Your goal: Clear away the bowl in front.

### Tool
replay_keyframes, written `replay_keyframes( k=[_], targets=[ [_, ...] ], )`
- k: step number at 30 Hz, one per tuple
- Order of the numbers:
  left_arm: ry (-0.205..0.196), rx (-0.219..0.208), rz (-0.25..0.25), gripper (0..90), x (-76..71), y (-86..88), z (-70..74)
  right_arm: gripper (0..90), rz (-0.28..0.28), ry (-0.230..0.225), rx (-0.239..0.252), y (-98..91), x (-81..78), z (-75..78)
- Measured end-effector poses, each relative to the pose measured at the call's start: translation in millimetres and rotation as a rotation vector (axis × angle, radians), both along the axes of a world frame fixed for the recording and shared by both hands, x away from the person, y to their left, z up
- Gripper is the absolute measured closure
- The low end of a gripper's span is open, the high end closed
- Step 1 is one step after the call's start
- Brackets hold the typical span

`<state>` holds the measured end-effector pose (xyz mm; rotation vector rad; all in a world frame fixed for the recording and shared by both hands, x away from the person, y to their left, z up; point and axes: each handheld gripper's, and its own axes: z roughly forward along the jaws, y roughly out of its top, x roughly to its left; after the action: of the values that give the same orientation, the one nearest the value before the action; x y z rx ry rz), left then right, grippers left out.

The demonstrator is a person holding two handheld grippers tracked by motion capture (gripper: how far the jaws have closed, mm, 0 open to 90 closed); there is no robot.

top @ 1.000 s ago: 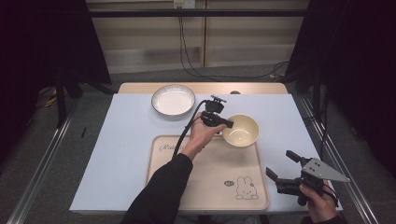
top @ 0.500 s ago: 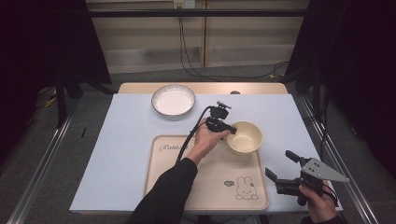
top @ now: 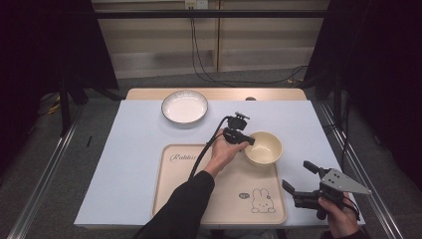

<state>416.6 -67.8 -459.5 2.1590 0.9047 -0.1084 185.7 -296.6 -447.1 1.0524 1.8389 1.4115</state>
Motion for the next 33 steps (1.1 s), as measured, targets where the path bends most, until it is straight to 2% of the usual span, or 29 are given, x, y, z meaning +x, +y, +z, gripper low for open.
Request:
replay_keyframes(
  k=[2,6,9,14,17,19,23,25,28,30,31,33],
  targets=[
    [0.003,-0.016,0.008,82.7,-0.5,-0.6,-0.7,3.2,-0.003,0.000,0.002,0.0,-0.2,0.1],
    [-0.009,-0.008,0.000,82.2,-0.5,-0.8,-0.8,3.2,-0.006,0.001,0.001,0.0,-0.3,0.2],
    [0.004,-0.033,0.011,81.6,-0.5,-1.6,-1.3,3.2,-0.006,0.000,0.002,-0.4,-0.2,0.3],
    [-0.013,-0.036,-0.002,80.9,-0.4,-1.2,-1.7,3.2,0.001,-0.001,0.002,0.1,-0.2,0.2],
    [-0.012,-0.045,0.007,80.4,-0.4,-1.2,-1.9,3.2,0.002,0.001,0.004,-0.3,0.0,0.2],
    [-0.022,-0.034,0.006,74.4,0.1,-0.3,-2.2,3.2,0.001,0.002,0.005,-0.2,-0.2,0.3],
    [-0.028,-0.059,0.009,70.4,0.3,2.0,-5.6,3.2,-0.006,0.002,0.003,-0.2,-0.2,0.2],
    [-0.040,-0.053,0.017,61.7,0.1,2.5,-6.6,3.1,-0.009,0.002,0.004,-0.1,0.1,0.0],
    [-0.051,-0.064,0.029,57.1,0.3,5.6,-7.6,3.1,-0.004,0.002,0.005,-0.1,-0.2,0.1],
    [-0.062,-0.070,0.036,47.4,0.7,7.3,-8.0,3.1,-0.004,0.001,0.004,-0.1,0.0,0.0],
    [-0.072,-0.059,0.045,42.9,1.3,8.7,-7.7,3.1,-0.003,0.001,0.004,-0.1,0.0,0.0],
    [-0.070,-0.063,0.044,29.5,2.4,11.3,-6.6,3.1,-0.003,0.000,0.004,-0.1,0.1,0.0]
  ],
)
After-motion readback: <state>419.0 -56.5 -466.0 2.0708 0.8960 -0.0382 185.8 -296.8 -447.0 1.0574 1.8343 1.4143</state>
